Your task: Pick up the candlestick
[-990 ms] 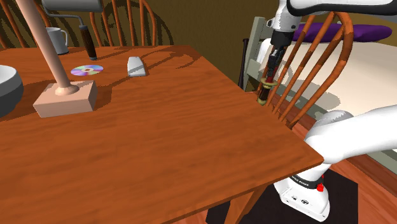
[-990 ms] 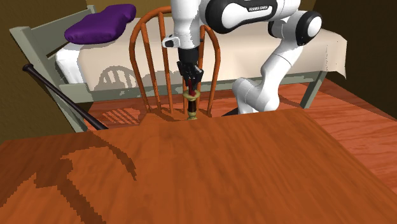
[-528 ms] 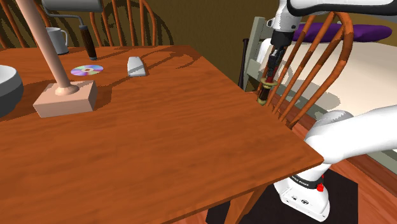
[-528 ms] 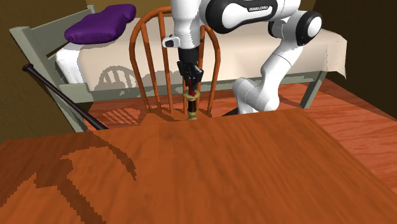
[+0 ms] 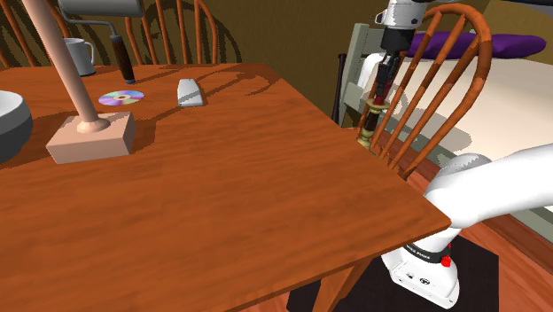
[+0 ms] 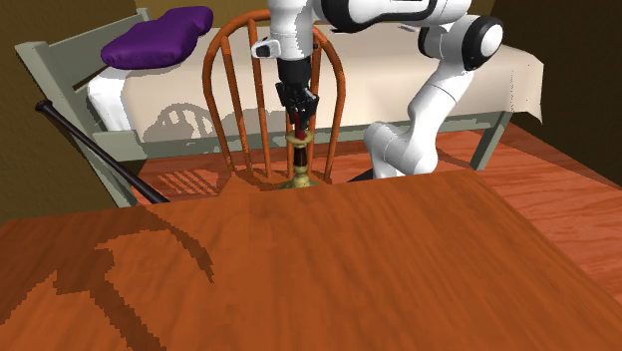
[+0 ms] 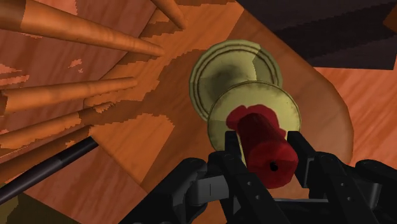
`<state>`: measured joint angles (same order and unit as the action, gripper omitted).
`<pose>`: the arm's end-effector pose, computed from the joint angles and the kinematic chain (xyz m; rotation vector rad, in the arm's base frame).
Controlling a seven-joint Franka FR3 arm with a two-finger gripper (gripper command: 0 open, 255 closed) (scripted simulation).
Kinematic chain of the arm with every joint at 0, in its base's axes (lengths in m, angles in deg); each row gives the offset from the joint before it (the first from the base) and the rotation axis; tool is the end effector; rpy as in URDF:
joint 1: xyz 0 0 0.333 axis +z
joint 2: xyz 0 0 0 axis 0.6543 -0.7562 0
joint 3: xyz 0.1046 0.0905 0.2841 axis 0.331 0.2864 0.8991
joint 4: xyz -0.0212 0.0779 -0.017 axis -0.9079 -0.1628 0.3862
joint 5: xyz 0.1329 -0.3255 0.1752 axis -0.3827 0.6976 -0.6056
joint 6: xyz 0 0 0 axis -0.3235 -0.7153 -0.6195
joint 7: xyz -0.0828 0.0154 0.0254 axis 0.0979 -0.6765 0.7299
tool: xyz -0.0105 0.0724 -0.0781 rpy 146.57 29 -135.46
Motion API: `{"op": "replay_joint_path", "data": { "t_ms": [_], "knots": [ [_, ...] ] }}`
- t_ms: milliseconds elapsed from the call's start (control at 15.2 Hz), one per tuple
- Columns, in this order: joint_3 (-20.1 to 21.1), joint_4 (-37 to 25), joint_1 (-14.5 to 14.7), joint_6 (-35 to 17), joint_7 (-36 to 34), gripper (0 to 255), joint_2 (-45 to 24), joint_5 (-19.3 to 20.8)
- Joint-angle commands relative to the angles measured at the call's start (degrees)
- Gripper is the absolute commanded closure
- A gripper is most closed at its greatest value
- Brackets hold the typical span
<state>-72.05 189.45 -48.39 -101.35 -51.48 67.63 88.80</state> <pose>0.2899 -0.1314 0.6178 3.1227 0.0810 -0.0918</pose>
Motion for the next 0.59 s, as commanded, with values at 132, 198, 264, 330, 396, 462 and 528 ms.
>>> {"op": "replay_joint_path", "data": {
  "t_ms": [132, 198, 264, 330, 396, 462, 528],
  "knots": [
    [0.25, -3.92, 0.11, 3.0, 0.23, 255, -0.9, -0.23],
    [0.3, -4.92, 0.14, 3.69, 0.29, 255, -1.2, -0.29],
    [0.35, -5.93, 0.18, 4.38, 0.35, 255, -1.52, -0.34],
    [0.39, -6.95, 0.21, 5.07, 0.41, 255, -1.84, -0.4],
    [0.44, -7.98, 0.24, 5.77, 0.47, 255, -2.18, -0.45],
    [0.45, -8.12, 0.25, 5.87, 0.48, 255, -2.22, -0.46],
    [0.44, -8.13, 0.25, 5.87, 0.48, 255, -2.22, -0.46]
  ]
}}
